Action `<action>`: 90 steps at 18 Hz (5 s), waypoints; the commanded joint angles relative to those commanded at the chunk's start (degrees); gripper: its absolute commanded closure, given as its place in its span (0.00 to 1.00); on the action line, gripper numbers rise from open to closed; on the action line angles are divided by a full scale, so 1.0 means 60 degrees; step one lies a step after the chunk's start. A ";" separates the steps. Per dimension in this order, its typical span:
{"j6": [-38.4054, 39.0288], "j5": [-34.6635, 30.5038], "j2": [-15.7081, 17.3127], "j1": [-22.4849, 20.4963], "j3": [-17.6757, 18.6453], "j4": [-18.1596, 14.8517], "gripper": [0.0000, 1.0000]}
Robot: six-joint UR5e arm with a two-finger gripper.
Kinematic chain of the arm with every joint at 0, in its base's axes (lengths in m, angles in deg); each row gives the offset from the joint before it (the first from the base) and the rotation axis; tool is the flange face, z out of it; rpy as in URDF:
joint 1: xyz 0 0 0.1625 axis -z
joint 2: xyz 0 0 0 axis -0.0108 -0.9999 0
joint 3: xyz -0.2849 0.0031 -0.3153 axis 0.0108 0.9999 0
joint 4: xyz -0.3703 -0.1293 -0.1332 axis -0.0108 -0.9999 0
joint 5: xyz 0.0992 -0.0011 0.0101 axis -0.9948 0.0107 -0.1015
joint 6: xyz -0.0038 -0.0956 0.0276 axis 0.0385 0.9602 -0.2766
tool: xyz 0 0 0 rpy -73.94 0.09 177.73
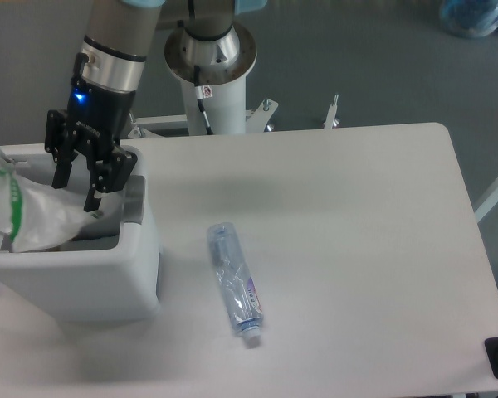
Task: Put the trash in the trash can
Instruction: 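Lower the bag into the bin and open the gripper, then move the gripper over the water bottle and lower it, then grasp the water bottle near its cap and lift it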
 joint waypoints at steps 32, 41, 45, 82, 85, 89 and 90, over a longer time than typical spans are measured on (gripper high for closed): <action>0.5259 -0.1566 -0.4230 -0.2828 -0.1244 -0.0117 0.00; 0.5244 -0.2239 -0.5389 -0.2389 -0.1494 -0.0103 0.00; 0.5171 -0.2343 -0.5668 -0.2256 -0.1611 -0.0103 0.00; 0.5054 -0.3061 -0.5757 -0.1846 -0.1713 -0.0015 0.41; 0.5054 -0.3061 -0.5056 -0.1904 -0.1918 0.0000 0.40; 0.5054 -0.3032 -0.3971 -0.2329 -0.2474 0.0029 0.40; 0.5068 -0.3032 -0.3795 -0.2445 -0.2664 0.0044 0.40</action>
